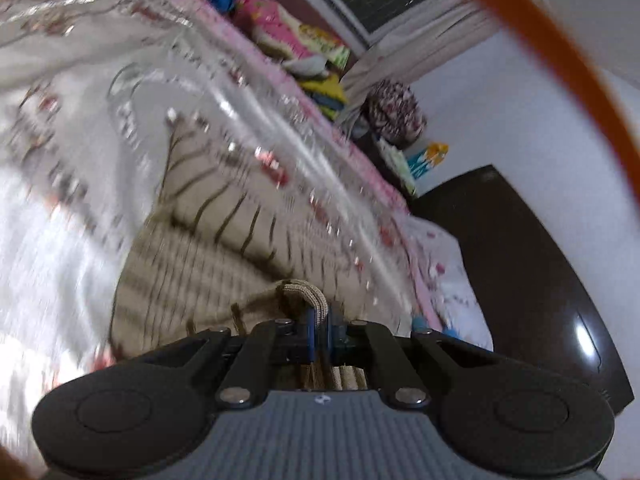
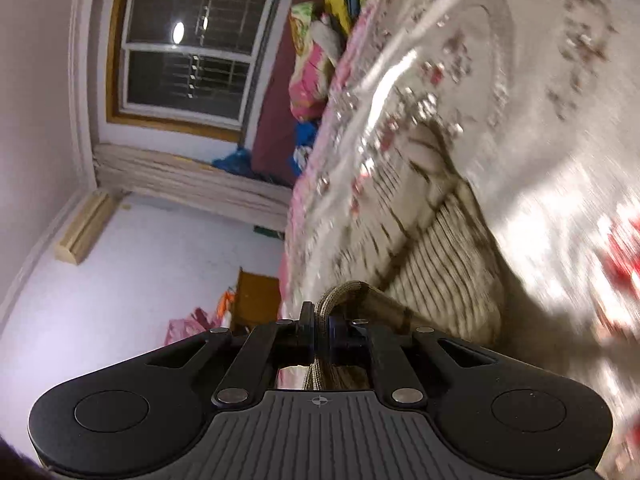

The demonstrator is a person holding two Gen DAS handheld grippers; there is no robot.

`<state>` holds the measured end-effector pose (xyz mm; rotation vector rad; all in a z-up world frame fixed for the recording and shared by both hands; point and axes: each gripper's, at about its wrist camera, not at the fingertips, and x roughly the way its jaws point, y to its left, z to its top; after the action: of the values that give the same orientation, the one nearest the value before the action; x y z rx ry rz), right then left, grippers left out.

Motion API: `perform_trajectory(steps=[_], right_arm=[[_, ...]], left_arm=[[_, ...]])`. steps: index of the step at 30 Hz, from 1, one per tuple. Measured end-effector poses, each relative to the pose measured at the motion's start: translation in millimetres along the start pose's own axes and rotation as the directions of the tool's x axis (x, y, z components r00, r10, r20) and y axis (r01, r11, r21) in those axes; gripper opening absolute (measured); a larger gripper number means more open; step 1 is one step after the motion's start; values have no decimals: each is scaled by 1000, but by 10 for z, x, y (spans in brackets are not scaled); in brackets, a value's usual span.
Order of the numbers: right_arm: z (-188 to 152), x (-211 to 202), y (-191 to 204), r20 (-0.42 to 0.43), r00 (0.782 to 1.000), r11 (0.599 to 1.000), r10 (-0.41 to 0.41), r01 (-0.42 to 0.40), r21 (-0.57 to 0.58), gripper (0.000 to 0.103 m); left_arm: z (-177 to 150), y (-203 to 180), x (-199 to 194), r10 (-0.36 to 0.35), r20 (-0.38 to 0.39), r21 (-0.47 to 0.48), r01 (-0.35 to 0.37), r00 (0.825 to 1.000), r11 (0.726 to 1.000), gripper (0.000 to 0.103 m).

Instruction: Fold small clothes

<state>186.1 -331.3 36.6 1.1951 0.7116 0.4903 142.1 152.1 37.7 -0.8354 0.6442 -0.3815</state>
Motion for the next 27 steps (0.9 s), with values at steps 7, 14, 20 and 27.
perform_trajectory(steps=[7, 14, 20, 27], right_arm=[[414, 476, 131, 40, 999, 1000, -17, 18, -22, 7], [678, 1013, 90, 45, 995, 996, -89, 90, -21, 7], [761, 1282, 28, 52, 990, 991, -134, 135, -12, 7], [866, 1328, -14, 92, 982, 986, -164, 166, -12, 7]], left_arm=[[523, 93, 351, 23, 49, 15, -23, 999, 1000, 11], [847, 302, 711, 80, 60, 3, -81, 995, 997, 11], [915, 474, 876, 114, 63, -20, -113, 992, 993, 11], [1039, 601, 874, 109, 106, -63, -102, 988, 993, 11]])
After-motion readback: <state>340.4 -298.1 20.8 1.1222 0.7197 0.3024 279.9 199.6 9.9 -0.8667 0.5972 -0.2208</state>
